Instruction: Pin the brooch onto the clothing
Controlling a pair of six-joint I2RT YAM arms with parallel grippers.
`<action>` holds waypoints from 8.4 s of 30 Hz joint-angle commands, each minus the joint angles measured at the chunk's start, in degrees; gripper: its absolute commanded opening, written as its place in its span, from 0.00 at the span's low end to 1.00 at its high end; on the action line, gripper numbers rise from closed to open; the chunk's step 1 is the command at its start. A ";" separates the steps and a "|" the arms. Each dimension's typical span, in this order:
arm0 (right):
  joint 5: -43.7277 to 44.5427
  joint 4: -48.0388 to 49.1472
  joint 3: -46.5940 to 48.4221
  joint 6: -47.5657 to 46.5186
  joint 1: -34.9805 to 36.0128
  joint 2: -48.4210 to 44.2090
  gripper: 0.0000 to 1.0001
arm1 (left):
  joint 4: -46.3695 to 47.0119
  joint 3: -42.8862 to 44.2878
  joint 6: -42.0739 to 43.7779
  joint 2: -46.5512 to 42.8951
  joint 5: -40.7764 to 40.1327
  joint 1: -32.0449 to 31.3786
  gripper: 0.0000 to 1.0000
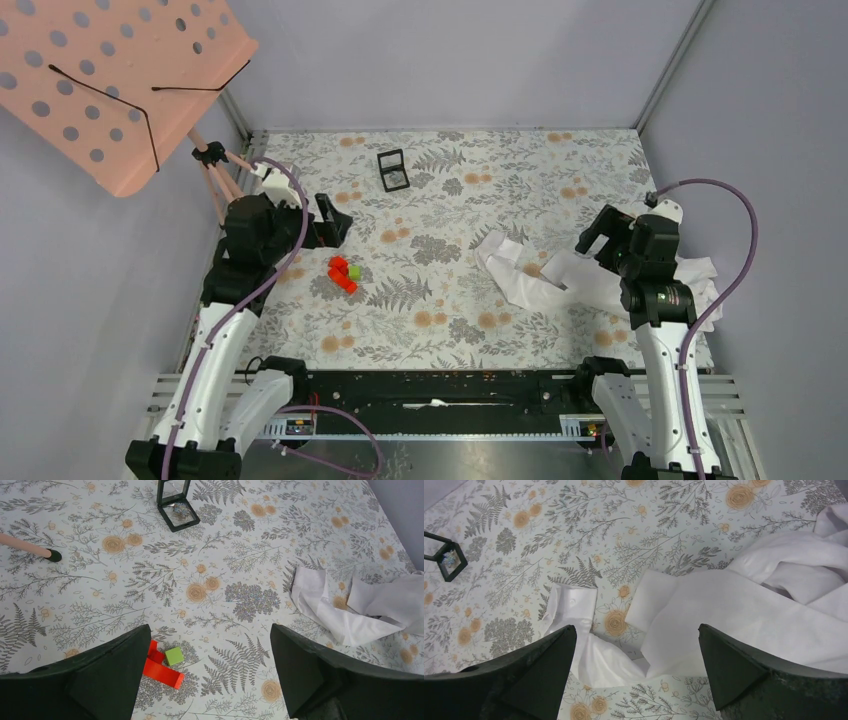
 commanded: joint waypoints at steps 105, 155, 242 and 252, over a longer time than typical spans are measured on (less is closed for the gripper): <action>17.17 -17.24 -0.50 28.36 43.75 7.78 0.00 | 24.15 -9.96 -23.78 13.25 10.53 -9.89 0.99; 46.48 6.71 18.55 3.40 43.75 -1.31 0.00 | 28.23 9.46 -22.34 22.63 -24.96 -22.96 0.00; 5.99 -18.21 47.40 -9.06 -6.17 77.37 0.72 | 10.52 5.85 -18.24 33.25 4.59 -6.01 0.99; 3.16 -19.89 51.14 -9.50 -6.17 80.84 0.65 | 11.68 7.53 -17.78 40.53 -4.35 -7.21 0.99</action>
